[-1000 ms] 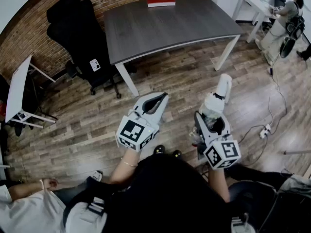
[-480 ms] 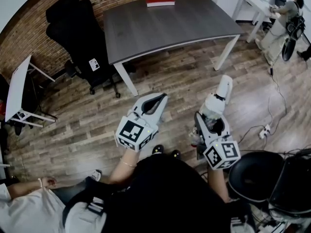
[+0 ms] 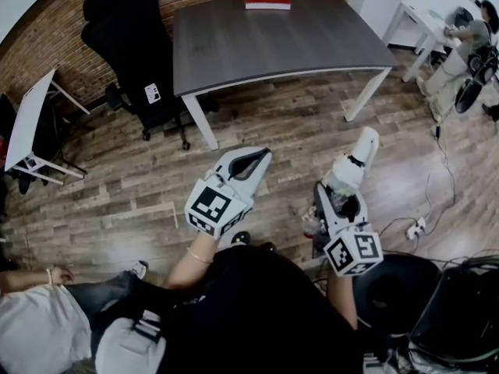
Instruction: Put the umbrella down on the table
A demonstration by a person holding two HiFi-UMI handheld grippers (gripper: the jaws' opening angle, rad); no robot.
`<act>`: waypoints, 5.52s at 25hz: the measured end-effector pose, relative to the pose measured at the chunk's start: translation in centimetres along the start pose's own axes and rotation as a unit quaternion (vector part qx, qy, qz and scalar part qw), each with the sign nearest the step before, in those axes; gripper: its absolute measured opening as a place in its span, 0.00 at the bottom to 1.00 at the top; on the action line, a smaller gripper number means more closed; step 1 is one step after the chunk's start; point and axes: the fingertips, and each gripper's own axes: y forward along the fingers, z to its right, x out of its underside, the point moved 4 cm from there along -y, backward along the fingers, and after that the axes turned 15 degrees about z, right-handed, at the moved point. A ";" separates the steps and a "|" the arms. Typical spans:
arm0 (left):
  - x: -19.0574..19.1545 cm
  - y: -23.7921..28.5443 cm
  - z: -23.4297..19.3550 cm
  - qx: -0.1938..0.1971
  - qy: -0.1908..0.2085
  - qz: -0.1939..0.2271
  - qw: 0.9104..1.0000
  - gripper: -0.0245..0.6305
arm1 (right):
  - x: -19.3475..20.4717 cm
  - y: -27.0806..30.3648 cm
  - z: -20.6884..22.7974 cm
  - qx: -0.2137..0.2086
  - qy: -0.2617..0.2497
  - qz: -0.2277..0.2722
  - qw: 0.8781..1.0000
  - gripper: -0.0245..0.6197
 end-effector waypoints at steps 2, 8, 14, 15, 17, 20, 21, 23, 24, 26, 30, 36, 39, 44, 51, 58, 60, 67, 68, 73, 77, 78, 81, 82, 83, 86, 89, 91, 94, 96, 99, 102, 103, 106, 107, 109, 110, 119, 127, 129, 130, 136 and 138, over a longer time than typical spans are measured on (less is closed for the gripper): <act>0.3 0.0 0.2 -0.007 -0.003 -0.001 1.000 0.04 | 0.1 0.1 0.5 -0.006 0.003 -0.002 1.000 0.50; 0.9 0.1 0.4 -0.025 0.009 -0.003 1.000 0.04 | 0.6 0.5 1.5 -0.020 0.012 -0.011 1.000 0.50; 1.3 0.9 0.2 -0.036 0.007 -0.002 0.999 0.04 | 0.9 0.7 3.0 -0.020 0.015 -0.018 1.000 0.50; 1.3 1.2 -0.1 -0.038 0.007 -0.003 0.999 0.04 | 0.9 1.0 3.1 -0.018 0.015 -0.018 1.000 0.50; 1.3 1.8 -1.0 -0.043 0.009 -0.006 0.999 0.04 | 1.0 1.6 3.5 -0.014 0.015 -0.017 1.000 0.50; 1.9 3.0 -2.4 -0.037 0.007 0.000 0.999 0.04 | 1.3 2.9 4.2 -0.005 0.012 -0.018 1.000 0.50; 2.4 3.6 -3.0 -0.031 0.003 0.003 0.999 0.04 | 1.4 3.5 4.4 -0.001 0.011 -0.017 1.000 0.50; 3.2 4.7 -4.3 -0.021 -0.004 0.006 1.000 0.04 | 1.7 4.8 4.9 0.008 0.010 -0.017 1.000 0.50; 3.6 5.4 -5.0 -0.017 -0.008 0.006 1.000 0.04 | 1.7 5.5 5.2 0.013 0.009 -0.016 1.000 0.50; 3.8 7.1 -6.6 -0.010 -0.009 0.010 1.000 0.04 | 1.5 7.3 5.9 0.023 0.007 -0.013 1.000 0.50; 4.0 10.3 -10.2 0.007 0.004 0.018 1.000 0.04 | 1.5 11.3 6.9 0.036 0.004 -0.010 0.999 0.50; 4.9 13.9 -16.0 0.016 -0.009 0.002 1.000 0.04 | 1.7 17.9 7.8 0.049 0.006 -0.008 0.999 0.50; 5.2 15.4 -18.8 0.015 -0.011 0.002 1.000 0.04 | 2.0 21.0 8.2 0.051 0.004 -0.010 0.999 0.50; 6.2 16.8 -23.6 0.014 -0.021 -0.001 1.000 0.04 | 3.2 26.2 8.0 0.050 0.002 -0.019 0.999 0.50; 6.6 19.3 -29.5 0.017 -0.022 0.007 1.000 0.04 | 3.7 32.7 7.9 0.053 -0.002 -0.024 0.998 0.50; 7.3 20.1 -33.7 0.016 -0.026 0.000 1.000 0.04 | 4.9 37.3 7.8 0.051 -0.001 -0.022 0.998 0.50; 7.5 20.2 -34.8 0.016 -0.026 -0.001 1.000 0.04 | 5.1 38.5 7.6 0.050 0.000 -0.022 0.998 0.50; 8.6 21.3 -36.8 0.006 -0.033 0.000 0.999 0.04 | 5.7 41.4 8.4 0.046 -0.003 -0.035 0.998 0.50; 8.8 21.6 -37.1 0.003 -0.034 -0.002 0.999 0.04 | 5.7 41.9 8.7 0.044 -0.004 -0.035 0.998 0.50; 9.8 22.9 -38.9 -0.019 -0.032 -0.008 0.999 0.04 | 6.7 45.2 10.7 0.028 0.002 -0.047 0.998 0.50; 9.9 24.6 -41.4 -0.045 -0.017 -0.008 0.999 0.04 | 7.2 49.5 12.1 -0.001 0.006 -0.054 0.999 0.49; 10.0 24.9 -42.2 -0.055 -0.017 -0.008 0.998 0.04 | 7.3 50.7 12.4 -0.010 0.006 -0.057 0.998 0.49; 10.5 26.1 -44.5 -0.085 -0.018 -0.012 0.996 0.04 | 7.8 54.3 13.3 -0.035 0.005 -0.068 0.997 0.49; 10.7 26.6 -45.2 -0.092 -0.018 -0.012 0.996 0.04 | 8.0 55.4 13.7 -0.042 0.005 -0.072 0.996 0.49; 10.8 27.0 -45.9 -0.099 -0.018 -0.012 0.995 0.04 | 8.3 56.5 14.0 -0.048 0.006 -0.078 0.996 0.49; 11.2 28.2 -47.7 -0.117 -0.014 -0.015 0.993 0.04 | 8.9 59.6 14.9 -0.063 0.007 -0.095 0.993 0.49; 11.5 29.7 -49.4 -0.134 -0.011 -0.016 0.991 0.04 | 9.3 62.6 15.7 -0.081 0.009 -0.106 0.991 0.49; 11.8 30.7 -50.4 -0.143 -0.016 -0.020 0.989 0.04 | 9.7 64.6 16.0 -0.094 0.010 -0.114 0.989 0.49; 12.0 31.9 -51.8 -0.156 -0.016 -0.020 0.987 0.04 | 10.5 67.1 16.5 -0.107 0.014 -0.130 0.986 0.49; 12.1 32.6 -52.8 -0.166 -0.015 -0.019 0.986 0.04 | 11.0 68.9 16.9 -0.118 0.013 -0.141 0.983 0.49; 12.3 33.5 -54.2 -0.186 -0.014 -0.019 0.982 0.04 | 12.0 71.5 17.5 -0.134 0.012 -0.159 0.978 0.49; 12.3 33.9 -55.8 -0.203 -0.005 -0.020 0.979 0.04 | 13.1 73.8 17.7 -0.148 0.010 -0.176 0.973 0.49; 12.3 33.9 -56.3 -0.208 0.001 -0.020 0.978 0.04 | 13.5 74.5 17.8 -0.153 0.010 -0.182 0.971 0.49; 12.7 34.2 -57.4 -0.228 0.009 -0.024 0.973 0.04 | 14.8 76.5 18.1 -0.168 0.010 -0.200 0.965 0.49; 12.9 34.2 -57.7 -0.236 0.004 -0.025 0.972 0.04 | 15.2 76.9 18.2 -0.172 0.010 -0.204 0.964 0.49; 13.2 34.1 -58.1 -0.248 0.001 -0.027 0.968 0.04 | 15.9 77.6 18.4 -0.178 0.011 -0.214 0.960 0.49; 13.3 34.1 -58.3 -0.253 0.004 -0.027 0.967 0.04 | 16.3 78.0 18.4 -0.180 0.011 -0.219 0.959 0.49; 14.6 34.9 -59.8 -0.284 0.015 -0.036 0.958 0.04 | 18.7 80.5 19.7 -0.197 0.019 -0.248 0.948 0.49; 14.9 35.0 -60.6 -0.289 -0.004 -0.044 0.956 0.04 | 19.7 81.1 19.8 -0.191 0.014 -0.262 0.946 0.49; 14.9 34.9 -61.1 -0.288 -0.006 -0.044 0.957 0.04 | 20.0 81.3 19.7 -0.185 0.010 -0.265 0.946 0.49; 14.9 34.8 -61.4 -0.288 -0.006 -0.045 0.957 0.04 | 20.2 81.3 19.6 -0.181 0.011 -0.268 0.946 0.49; 14.5 34.7 -63.1 -0.285 -0.008 -0.051 0.957 0.04 | 21.0 82.1 19.3 -0.168 0.007 -0.278 0.946 0.49; 14.7 34.6 -63.4 -0.284 -0.010 -0.052 0.957 0.04 | 21.4 82.2 19.3 -0.165 0.005 -0.282 0.945 0.49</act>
